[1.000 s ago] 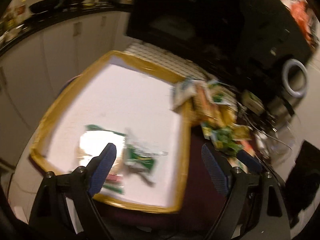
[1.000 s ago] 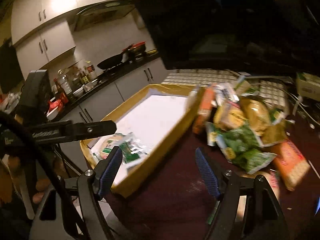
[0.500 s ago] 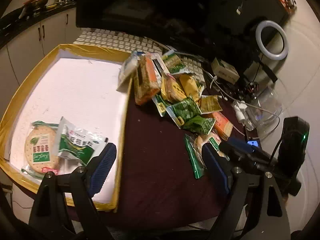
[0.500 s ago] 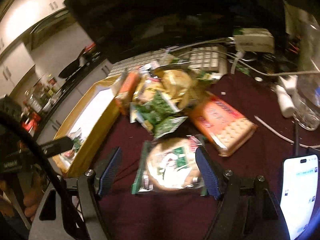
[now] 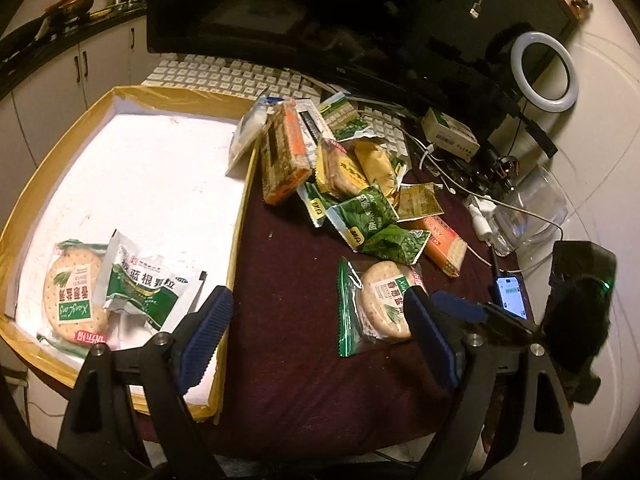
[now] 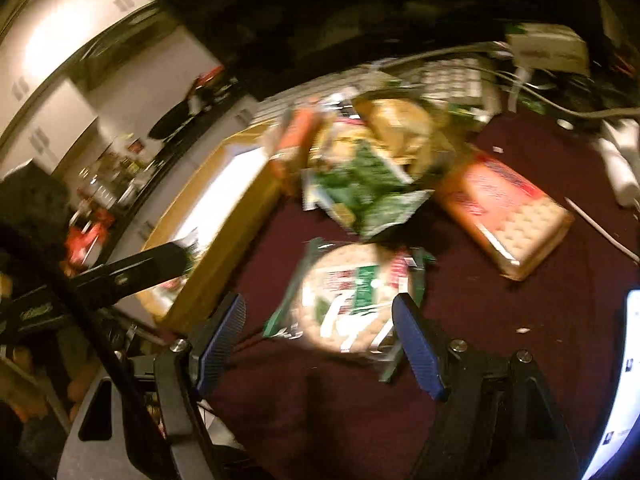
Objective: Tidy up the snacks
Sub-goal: 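Grasp a second round cracker packet with the left gripper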
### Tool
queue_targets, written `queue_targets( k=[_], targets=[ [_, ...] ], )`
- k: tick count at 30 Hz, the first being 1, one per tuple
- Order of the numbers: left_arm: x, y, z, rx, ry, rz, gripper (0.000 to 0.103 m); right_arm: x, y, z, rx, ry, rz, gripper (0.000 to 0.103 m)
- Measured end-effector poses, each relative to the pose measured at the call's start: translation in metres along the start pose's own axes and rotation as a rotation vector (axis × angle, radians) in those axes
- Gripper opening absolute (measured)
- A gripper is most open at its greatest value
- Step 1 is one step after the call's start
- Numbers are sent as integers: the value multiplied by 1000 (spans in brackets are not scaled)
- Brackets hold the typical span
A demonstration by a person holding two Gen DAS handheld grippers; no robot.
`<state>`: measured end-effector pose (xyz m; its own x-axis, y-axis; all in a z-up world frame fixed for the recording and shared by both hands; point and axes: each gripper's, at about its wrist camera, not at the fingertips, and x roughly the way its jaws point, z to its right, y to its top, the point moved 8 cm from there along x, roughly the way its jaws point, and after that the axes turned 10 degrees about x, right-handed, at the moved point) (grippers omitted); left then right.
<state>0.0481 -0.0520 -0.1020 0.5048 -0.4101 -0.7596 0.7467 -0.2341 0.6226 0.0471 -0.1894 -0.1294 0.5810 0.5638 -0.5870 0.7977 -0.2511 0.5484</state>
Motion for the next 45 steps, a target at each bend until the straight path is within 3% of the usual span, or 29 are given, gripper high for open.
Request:
queue_targets(
  k=[3,8,11,14,22,29,32,36,40,42,45],
  targets=[
    [6,0,3,-5,-10,-20,87,-8,2,-1,-23,-22,25,77],
    [27,3,30,80,-32,-73,87,-35,32,49,85,-157,130,77],
    [59,-2,50,133,-34,-154,87,-44,52,69,106,-209,177,77],
    [87,-9,67,141,-10,-228,87,-36,65,80,112,-255,150,77],
    [114,-8,88,211,97,-239,97,-1,84,102,96,-383,54,77],
    [102,-12,61,227,80,-263,96,11,51,86,-3,-382,-45,77],
    [92,-15,41,176,83,-274,95,8,32,76,-52,-415,-49,76],
    [95,-17,45,197,96,-282,96,9,35,72,-54,-418,-15,76],
    [102,-13,51,215,124,-276,96,18,44,82,-51,-478,-4,56],
    [102,-13,52,220,119,-262,94,16,39,80,-66,-494,-5,54],
    [96,-13,52,213,84,-244,81,6,32,80,-30,-467,10,54]
  ],
)
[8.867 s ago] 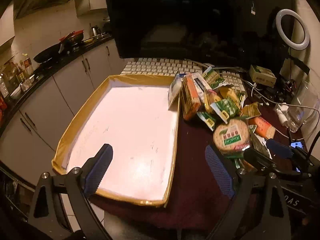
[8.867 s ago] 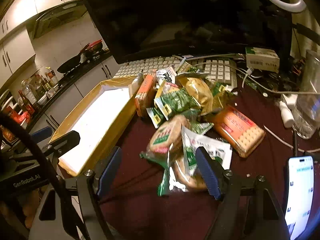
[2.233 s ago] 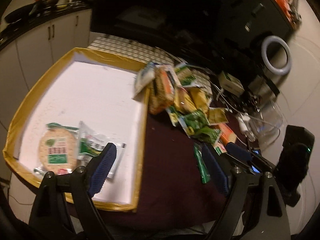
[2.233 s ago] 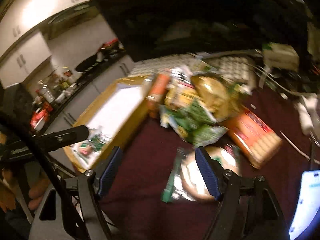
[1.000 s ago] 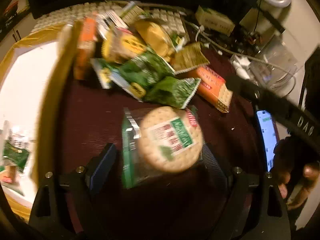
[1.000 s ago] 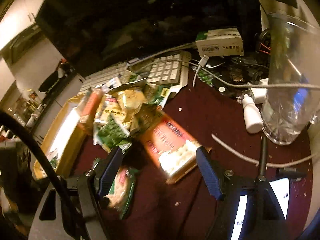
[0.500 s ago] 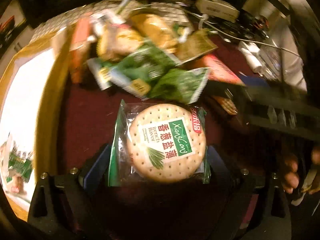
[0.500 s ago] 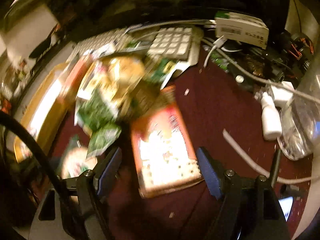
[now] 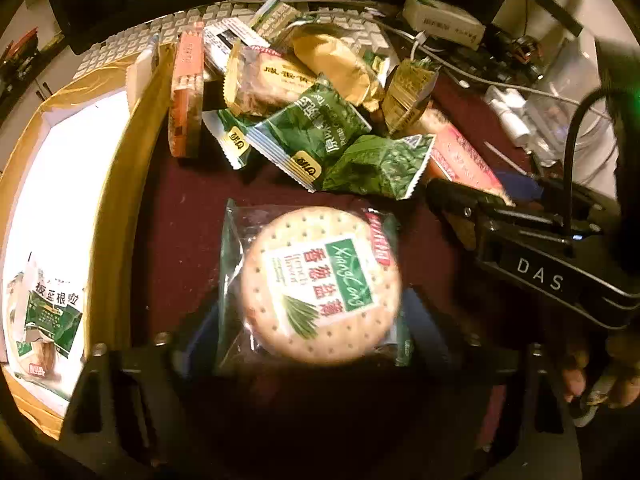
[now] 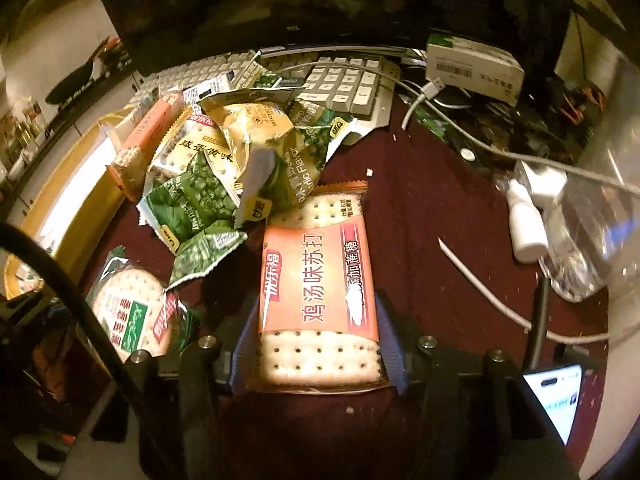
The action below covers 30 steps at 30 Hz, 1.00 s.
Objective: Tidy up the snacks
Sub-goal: 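Grasp a second round cracker packet with the left gripper, then carry the cracker packet into the tray with the left gripper while the right places an orange pack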
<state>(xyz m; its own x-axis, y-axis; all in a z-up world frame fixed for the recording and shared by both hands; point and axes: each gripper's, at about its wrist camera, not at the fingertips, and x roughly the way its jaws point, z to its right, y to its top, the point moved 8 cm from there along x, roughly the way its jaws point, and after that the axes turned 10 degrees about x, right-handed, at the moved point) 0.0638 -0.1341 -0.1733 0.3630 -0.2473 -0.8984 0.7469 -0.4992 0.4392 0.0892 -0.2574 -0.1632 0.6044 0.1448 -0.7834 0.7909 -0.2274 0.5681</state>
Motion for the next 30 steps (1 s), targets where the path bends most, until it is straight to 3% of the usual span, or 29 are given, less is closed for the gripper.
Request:
queue_targets(
  k=[3,5,6,10,14,16,22,25,30],
  targets=[
    [-1,0,-7,-14,-1,16,82,-2,-2,2,34,10,10,54],
    [2,2,-9,-9,25,27,93,-1,-2,2,42,6,18,54],
    [4,3,-10,-11,33,30,93,0,-2,2,46,6,18,54],
    [-4,0,-10,-20,11,46,76,-2,2,3,85,33,27,54],
    [-9,-5,-16,-67,-49,45,74,-6,1,3,117,63,48,54],
    [-21,-4,-15,-92,-120,77,74,-9,1,4,135,72,59,54],
    [-49,-5,-11,-95,-189,143,75,-26,6,-6,151,147,110,54],
    [-58,-1,-14,-120,-205,181,75,-38,10,-10,157,145,155,54],
    [-83,2,-27,-163,-215,247,75,-57,22,-39,133,263,231,54]
  ],
)
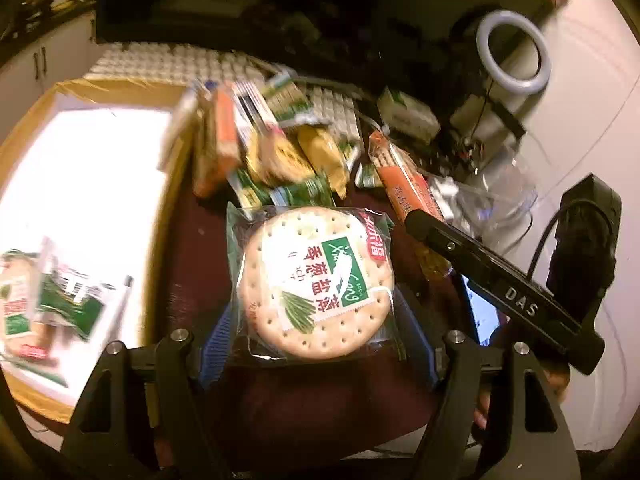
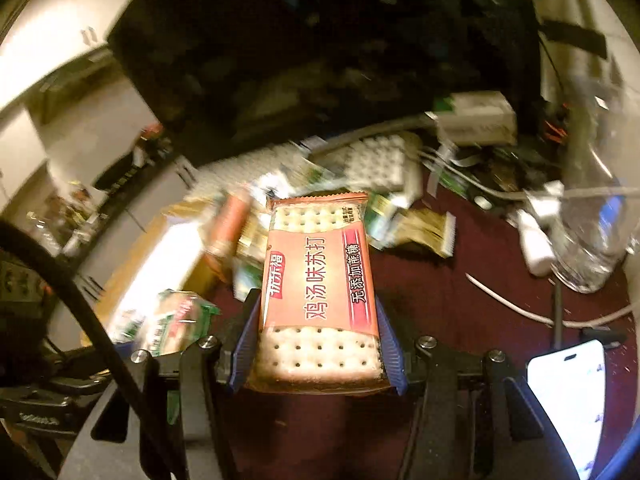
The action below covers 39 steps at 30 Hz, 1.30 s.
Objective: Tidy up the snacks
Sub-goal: 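Carry the cracker packet into the tray with the left gripper while the right places an orange pack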
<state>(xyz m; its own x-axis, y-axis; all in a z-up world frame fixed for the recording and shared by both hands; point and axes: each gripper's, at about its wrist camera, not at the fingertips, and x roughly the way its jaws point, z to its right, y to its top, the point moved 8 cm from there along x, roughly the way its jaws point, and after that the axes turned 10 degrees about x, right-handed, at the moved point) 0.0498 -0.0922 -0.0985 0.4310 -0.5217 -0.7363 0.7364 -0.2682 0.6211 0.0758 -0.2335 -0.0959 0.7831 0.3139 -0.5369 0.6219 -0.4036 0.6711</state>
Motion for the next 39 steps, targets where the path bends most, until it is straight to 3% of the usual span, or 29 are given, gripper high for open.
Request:
queue_targets(
  k=[7,13,16,23,33,39],
  targets=[
    [-62,17,-53,-127,73,128,75,20,-3,-76,-97,175,-32,54],
    [-93,20,-142,-202,378,178,75,66,-14,-136,-174,252,-123,54],
    [-93,15,-181,-238,504,156,75,86,-22,-159,-202,277,-168,54],
    [-79,6,-220,-267,586,105,75,128,-43,-194,-270,249,-236,54],
    [-58,6,-236,-233,646,40,75,145,-57,-192,-313,138,-267,54],
    [-45,-2,-243,-242,659,-15,75,148,-57,-191,-317,131,-264,55]
  ],
)
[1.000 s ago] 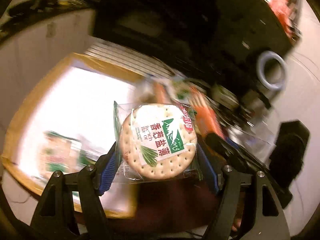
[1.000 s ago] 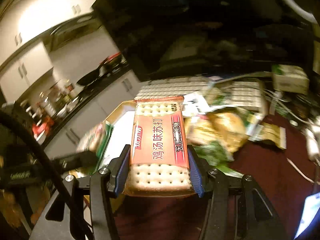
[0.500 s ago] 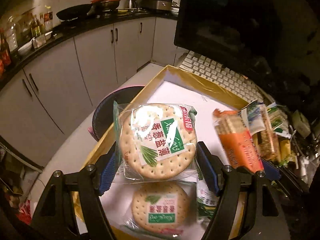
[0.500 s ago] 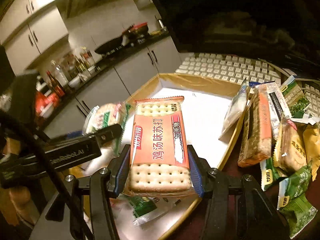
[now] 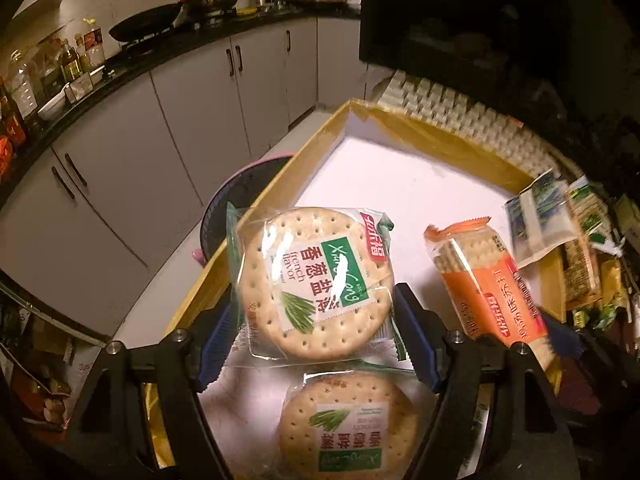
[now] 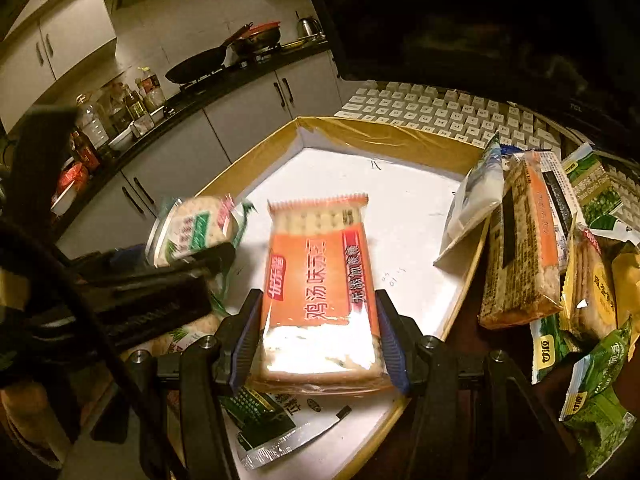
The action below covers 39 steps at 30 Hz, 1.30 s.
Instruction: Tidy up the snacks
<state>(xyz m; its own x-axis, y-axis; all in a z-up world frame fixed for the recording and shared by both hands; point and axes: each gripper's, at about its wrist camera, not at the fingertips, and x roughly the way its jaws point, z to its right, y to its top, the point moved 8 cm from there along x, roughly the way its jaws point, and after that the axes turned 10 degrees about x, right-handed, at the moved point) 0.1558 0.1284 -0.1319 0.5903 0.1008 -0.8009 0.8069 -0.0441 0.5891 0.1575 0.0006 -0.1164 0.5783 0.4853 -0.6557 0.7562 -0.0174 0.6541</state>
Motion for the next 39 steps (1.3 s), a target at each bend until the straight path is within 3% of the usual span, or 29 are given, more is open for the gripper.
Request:
queue_targets(
  k=[3,6,10,14,16,22,25,34,39],
  targets=[
    [6,-1,1,-6,-46,-35,77,-1,1,0,3,13,1,56],
    [3,-1,0,-37,-90,-22,82,-8,3,3,43,65,12,64],
    [-13,-3,1,-78,-151,31,88,-32,4,7,28,48,96,78],
    [-36,-5,7,-68,-153,102,89,-63,-2,17,27,49,165,80],
    [-48,-6,16,-66,-192,138,89,-78,-10,25,47,60,186,83],
    [-77,-12,59,11,-279,187,90,-109,-24,47,11,111,237,84],
    [-89,-15,79,53,-315,200,90,-119,-24,66,54,103,258,84],
    [-99,-30,145,206,-445,105,91,-145,-32,129,205,-13,286,84],
    [-102,-37,150,221,-419,118,91,-152,-40,161,338,-18,272,79]
  ],
)
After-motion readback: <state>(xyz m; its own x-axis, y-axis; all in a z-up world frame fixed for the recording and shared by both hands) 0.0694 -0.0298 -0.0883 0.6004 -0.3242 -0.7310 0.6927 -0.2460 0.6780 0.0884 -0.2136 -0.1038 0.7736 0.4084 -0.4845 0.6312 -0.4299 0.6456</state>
